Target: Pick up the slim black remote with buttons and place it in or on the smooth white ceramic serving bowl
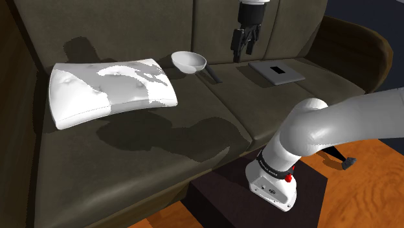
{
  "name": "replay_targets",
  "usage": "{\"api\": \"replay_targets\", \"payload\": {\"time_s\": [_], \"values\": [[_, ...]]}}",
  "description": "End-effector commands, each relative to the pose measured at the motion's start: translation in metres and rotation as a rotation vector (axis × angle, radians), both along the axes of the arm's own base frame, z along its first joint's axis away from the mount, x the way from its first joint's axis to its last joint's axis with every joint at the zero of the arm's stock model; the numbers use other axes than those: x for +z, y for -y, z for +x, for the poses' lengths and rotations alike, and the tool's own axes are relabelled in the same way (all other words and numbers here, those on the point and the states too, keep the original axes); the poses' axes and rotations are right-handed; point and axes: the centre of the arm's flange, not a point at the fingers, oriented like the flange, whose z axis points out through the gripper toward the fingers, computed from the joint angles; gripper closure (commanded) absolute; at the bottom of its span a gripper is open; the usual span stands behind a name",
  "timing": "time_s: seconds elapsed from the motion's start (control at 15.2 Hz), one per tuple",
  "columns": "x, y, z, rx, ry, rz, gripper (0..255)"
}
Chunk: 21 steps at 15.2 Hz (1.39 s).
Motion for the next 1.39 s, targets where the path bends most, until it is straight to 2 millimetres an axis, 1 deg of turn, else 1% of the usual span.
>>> {"api": "replay_targets", "payload": {"time_s": [0.0, 0.66, 1.32], "values": [[0.0, 0.0, 0.0, 0.0, 0.0, 0.0, 0], [-0.064, 0.079, 0.089, -0.124, 0.02, 0.044, 0], [-0.131, 0.166, 0.169, -0.249, 0.039, 0.089, 0]]}}
